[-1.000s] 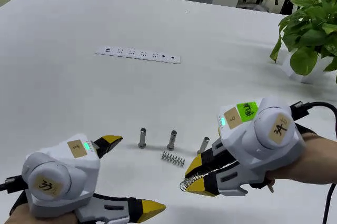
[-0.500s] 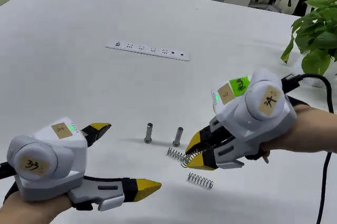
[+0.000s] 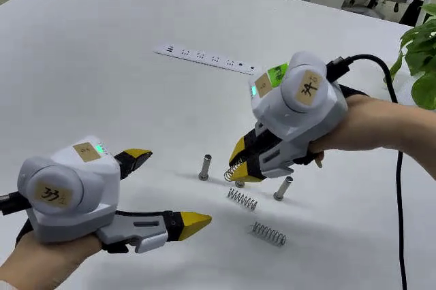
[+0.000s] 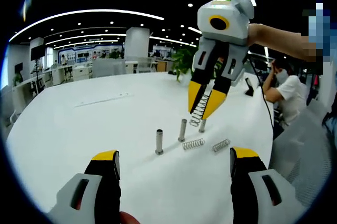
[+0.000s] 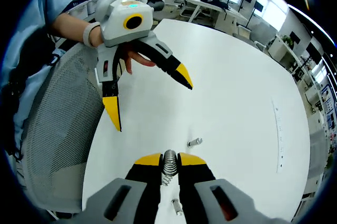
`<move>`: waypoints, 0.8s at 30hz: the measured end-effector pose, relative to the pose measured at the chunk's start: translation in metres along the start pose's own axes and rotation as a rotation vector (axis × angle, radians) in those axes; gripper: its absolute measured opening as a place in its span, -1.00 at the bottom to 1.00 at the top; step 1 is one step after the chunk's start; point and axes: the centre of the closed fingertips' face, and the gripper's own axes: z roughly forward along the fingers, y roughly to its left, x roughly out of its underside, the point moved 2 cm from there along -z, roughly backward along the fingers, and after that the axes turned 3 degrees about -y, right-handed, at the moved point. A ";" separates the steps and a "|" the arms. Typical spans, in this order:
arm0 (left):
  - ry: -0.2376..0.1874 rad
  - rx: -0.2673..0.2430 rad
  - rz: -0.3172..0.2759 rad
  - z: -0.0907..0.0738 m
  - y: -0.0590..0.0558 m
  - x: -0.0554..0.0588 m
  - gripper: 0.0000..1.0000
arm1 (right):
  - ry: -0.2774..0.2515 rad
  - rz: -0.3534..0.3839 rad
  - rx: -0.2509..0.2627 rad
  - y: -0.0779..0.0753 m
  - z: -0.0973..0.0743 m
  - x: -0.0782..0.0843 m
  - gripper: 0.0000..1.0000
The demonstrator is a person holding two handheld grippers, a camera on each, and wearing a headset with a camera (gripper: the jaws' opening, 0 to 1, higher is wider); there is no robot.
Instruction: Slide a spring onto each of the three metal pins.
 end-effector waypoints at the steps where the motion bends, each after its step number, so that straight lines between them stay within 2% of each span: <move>1: -0.003 -0.005 0.000 0.000 0.001 0.000 0.78 | 0.009 -0.011 0.007 -0.004 0.001 0.000 -0.75; 4: -0.006 -0.008 -0.005 0.000 0.004 0.001 0.82 | 0.079 -0.061 0.031 -0.017 0.005 0.003 -0.75; 6: -0.003 -0.006 -0.007 0.000 0.005 0.002 0.83 | 0.113 -0.091 0.025 -0.021 0.007 0.002 -0.75; 8: -0.002 -0.002 -0.017 0.001 0.005 0.003 0.84 | 0.108 -0.086 0.017 -0.025 0.010 -0.003 -0.75; 16: 0.011 0.007 -0.006 0.002 0.004 0.008 0.92 | 0.144 -0.111 -0.032 -0.040 0.018 -0.009 -0.75; 24: 0.003 0.002 -0.019 0.001 0.008 0.008 0.96 | 0.180 -0.138 -0.077 -0.045 0.026 -0.014 -0.75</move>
